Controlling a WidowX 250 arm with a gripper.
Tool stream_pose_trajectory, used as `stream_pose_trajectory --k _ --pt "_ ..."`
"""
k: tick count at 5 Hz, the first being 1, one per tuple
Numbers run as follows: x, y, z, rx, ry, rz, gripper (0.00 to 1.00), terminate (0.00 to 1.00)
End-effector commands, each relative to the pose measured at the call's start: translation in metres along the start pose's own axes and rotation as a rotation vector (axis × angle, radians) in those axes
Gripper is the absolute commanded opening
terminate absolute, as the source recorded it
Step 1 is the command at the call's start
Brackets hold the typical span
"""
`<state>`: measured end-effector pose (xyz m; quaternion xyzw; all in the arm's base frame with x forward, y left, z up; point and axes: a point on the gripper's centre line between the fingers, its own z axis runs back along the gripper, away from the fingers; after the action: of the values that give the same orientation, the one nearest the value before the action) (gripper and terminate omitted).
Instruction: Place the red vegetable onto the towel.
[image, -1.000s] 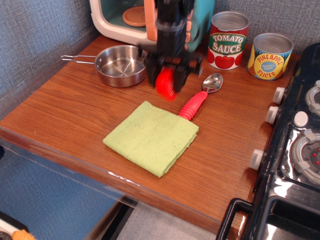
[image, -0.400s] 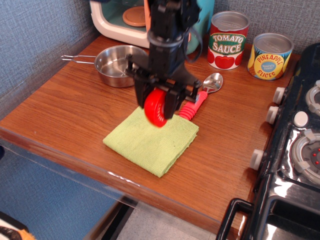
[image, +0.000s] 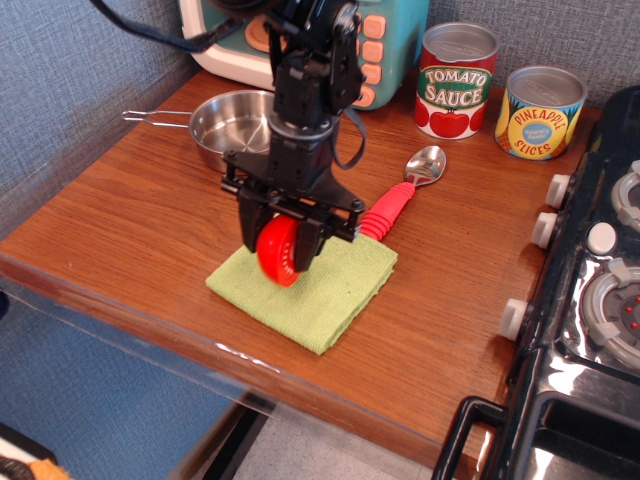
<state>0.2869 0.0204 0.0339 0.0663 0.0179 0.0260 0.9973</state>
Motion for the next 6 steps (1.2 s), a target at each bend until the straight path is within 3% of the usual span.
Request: stream_pose_trajectory --k 1,2,3,4,5,6 --pt "0.008 0.006 0.002 0.011 -0.065 -0.007 1.00 0.00" --pt "0.009 0.001 0.009 0.001 -0.089 -0.032 1.00 0.00" --pt "0.013 0.004 0.034 -0.029 -0.155 -0.027 1.00 0.00" --pt "0.022 0.018 0.076 -0.061 -0.233 0.013 1.00 0.00" --pt "0.031 0.033 0.095 -0.093 -0.232 0.036 1.00 0.00" --pt "0.035 0.041 0.085 -0.112 -0.186 0.036 1.00 0.00"
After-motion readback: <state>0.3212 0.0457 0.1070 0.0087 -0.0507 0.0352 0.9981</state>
